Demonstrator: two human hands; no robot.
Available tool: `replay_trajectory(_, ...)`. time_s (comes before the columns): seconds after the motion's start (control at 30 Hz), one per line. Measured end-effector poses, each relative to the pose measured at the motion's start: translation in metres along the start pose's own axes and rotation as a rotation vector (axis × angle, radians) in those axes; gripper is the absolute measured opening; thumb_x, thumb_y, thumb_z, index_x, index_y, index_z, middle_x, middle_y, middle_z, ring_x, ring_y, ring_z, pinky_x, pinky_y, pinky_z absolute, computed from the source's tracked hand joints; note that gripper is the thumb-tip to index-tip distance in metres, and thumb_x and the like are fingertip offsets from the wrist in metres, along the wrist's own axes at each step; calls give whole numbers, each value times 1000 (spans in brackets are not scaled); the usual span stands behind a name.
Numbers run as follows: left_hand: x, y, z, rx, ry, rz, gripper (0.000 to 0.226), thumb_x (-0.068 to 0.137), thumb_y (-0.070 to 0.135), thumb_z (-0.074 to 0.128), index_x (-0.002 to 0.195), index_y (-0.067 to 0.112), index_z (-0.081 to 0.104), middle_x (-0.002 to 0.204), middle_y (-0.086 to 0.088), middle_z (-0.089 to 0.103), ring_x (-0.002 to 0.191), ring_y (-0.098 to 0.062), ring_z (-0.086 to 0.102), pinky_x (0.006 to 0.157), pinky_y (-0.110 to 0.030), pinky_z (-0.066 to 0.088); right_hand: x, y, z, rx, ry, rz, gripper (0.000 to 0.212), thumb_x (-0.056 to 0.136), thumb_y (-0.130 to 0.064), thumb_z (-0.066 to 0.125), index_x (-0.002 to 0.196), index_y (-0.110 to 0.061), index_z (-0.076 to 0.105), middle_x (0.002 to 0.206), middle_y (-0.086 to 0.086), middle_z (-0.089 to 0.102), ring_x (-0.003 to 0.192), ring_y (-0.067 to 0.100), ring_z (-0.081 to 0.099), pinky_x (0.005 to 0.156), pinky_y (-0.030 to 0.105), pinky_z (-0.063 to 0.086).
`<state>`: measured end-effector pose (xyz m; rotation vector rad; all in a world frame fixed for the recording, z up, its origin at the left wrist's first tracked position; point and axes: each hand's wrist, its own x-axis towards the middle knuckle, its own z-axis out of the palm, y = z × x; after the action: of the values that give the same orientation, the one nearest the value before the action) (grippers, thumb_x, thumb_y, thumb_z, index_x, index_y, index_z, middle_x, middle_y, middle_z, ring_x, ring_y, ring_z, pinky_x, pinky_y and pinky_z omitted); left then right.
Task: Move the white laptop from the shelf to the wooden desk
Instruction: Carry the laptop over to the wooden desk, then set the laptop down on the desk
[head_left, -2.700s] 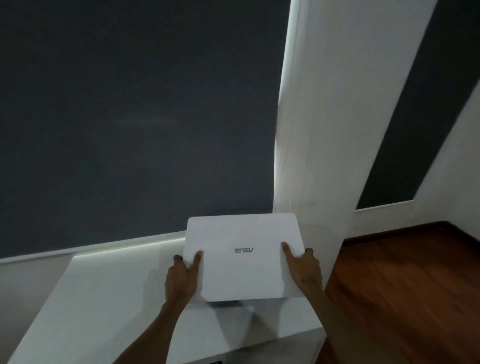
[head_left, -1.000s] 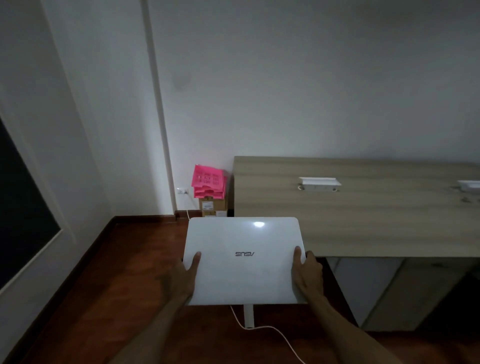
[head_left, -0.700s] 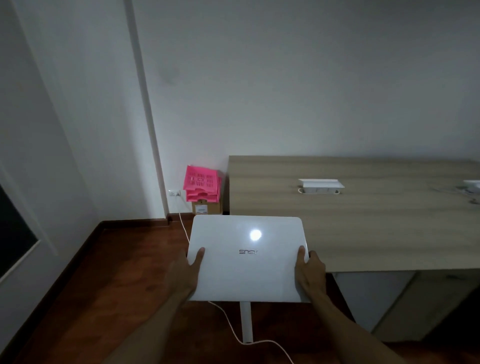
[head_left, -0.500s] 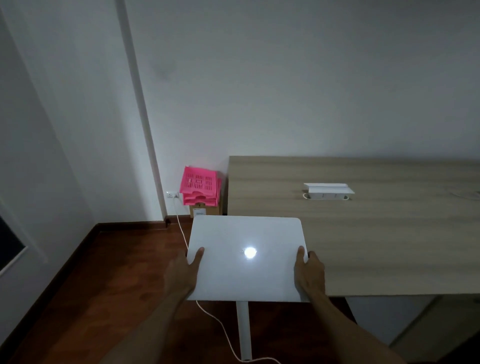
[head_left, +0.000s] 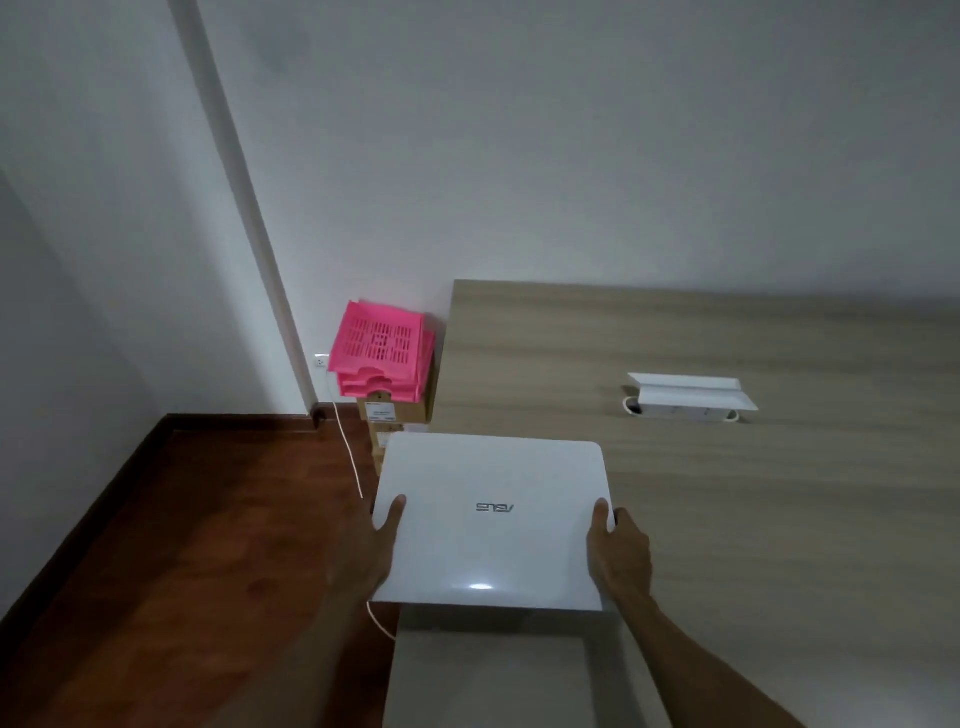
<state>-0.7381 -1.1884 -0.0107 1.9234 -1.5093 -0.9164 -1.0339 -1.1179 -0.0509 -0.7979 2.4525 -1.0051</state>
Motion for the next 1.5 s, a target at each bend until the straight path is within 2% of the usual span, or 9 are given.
replay_trajectory(0.1,27,10,23,-34,-26,-33,61,88,60,50,123,11,55,121,-16,63,93,-23,55,96,-43,43,25,3,17,-12,5,40,76,92,-66,24,123,-7,60,118,16,68,106,38,65,92,47,53)
replay_trajectory(0.4,76,15,86,125,-52,-109,65,92,52,51,133,2,50,134,-23,56,125,-41,51,111,-47,32,94,27,52,-84,-23,65,61,96,-58,30,102,-7,63,101,13,67,93,33,64,82,42,51)
replay_trajectory(0.5,99,-5,108,209,-38,-70,86,82,78,36,138,13,46,136,-18,57,127,-39,51,115,-52,32,110,38,61,-123,-39,75,61,96,-58,29,102,-8,63,101,12,67,93,32,64,82,42,51)
replay_trajectory(0.6,122,-29,129,232,-143,-114,97,71,90,25,133,19,49,126,-16,63,115,-39,58,100,-55,46,121,45,70,-164,-39,89,62,96,-58,29,104,-8,63,103,13,68,94,33,64,84,43,52)
replay_trajectory(0.73,121,-26,142,265,9,-61,94,77,82,29,141,15,45,136,-19,57,126,-41,51,115,-49,31,130,46,76,-278,-17,69,69,95,-62,23,111,-9,64,107,12,68,98,33,66,86,44,52)
replay_trajectory(0.87,119,-5,136,311,45,16,90,81,74,30,128,2,56,115,-28,68,102,-49,64,100,-52,45,142,42,80,-368,-61,29,77,92,-65,13,109,-10,65,102,13,70,92,32,67,85,46,55)
replay_trajectory(1.03,132,-16,140,310,-1,0,89,83,78,27,133,9,52,125,-20,65,111,-42,61,105,-48,42,154,43,82,-430,-123,-27,71,95,-61,14,105,-13,66,100,13,71,91,33,67,84,44,54)
replay_trajectory(1.2,133,-9,139,331,-11,-4,63,93,50,51,136,5,48,126,-23,63,114,-43,59,106,-46,40,159,44,79,-478,-158,-49,70,97,-59,15,108,-12,66,103,14,71,95,35,67,87,45,53)
replay_trajectory(1.5,138,-15,138,357,-111,-38,69,91,60,38,130,5,52,122,-22,64,110,-39,61,99,-45,45,156,46,75,-387,-217,24,56,97,-55,29,109,-8,56,103,15,67,90,33,65,79,41,52)
